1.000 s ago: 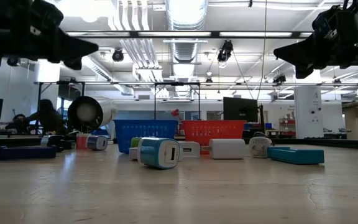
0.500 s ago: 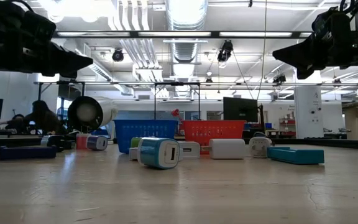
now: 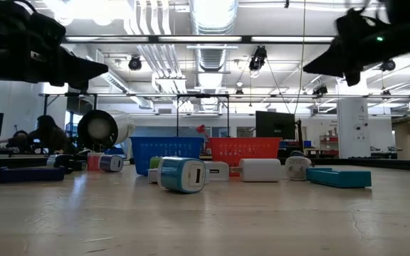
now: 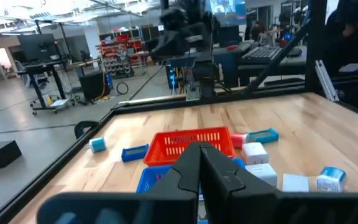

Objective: Pick & Place Office items
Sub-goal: Put the blue charger adapter into the red bin

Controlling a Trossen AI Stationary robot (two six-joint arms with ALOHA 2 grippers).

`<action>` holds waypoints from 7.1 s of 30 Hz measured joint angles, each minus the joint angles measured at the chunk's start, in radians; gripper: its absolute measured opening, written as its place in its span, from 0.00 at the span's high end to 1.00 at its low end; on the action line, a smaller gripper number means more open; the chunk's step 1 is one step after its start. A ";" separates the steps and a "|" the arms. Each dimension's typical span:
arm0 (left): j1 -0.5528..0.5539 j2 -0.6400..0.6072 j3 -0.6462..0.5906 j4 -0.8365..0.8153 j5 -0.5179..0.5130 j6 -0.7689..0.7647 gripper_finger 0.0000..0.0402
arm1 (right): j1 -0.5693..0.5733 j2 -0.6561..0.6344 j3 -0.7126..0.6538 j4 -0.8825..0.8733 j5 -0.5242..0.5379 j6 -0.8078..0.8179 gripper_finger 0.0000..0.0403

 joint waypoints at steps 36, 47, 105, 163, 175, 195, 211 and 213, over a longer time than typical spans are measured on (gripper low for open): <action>0.000 0.014 0.000 -0.148 -0.047 -0.036 0.97 | -0.489 1.416 1.285 -0.999 -0.332 -0.050 0.41; 0.000 0.014 0.000 -0.161 -0.047 -0.052 0.97 | -0.543 1.524 1.303 -1.048 -0.333 0.032 0.34; 0.000 0.014 0.000 -0.164 -0.019 -0.140 0.98 | -0.332 0.393 0.471 -0.107 -0.755 -0.259 0.70; 0.000 0.117 0.000 -0.130 -0.178 -0.154 0.97 | -0.322 -0.099 -0.257 0.483 -0.605 -0.122 0.70; 0.000 0.116 0.000 -0.089 -0.181 -0.124 0.97 | 0.069 0.214 0.059 0.343 -0.436 -0.242 0.70; 0.000 0.116 0.000 -0.070 -0.181 -0.117 0.97 | 0.143 1.025 0.722 -0.329 -0.171 -0.322 0.70; -0.001 0.116 0.000 -0.071 -0.181 -0.117 0.97 | 0.134 1.265 0.897 -0.575 -0.178 -0.361 0.68; -0.001 0.116 0.000 -0.071 -0.181 -0.117 0.97 | 0.128 1.263 0.889 -0.575 -0.175 -0.353 0.66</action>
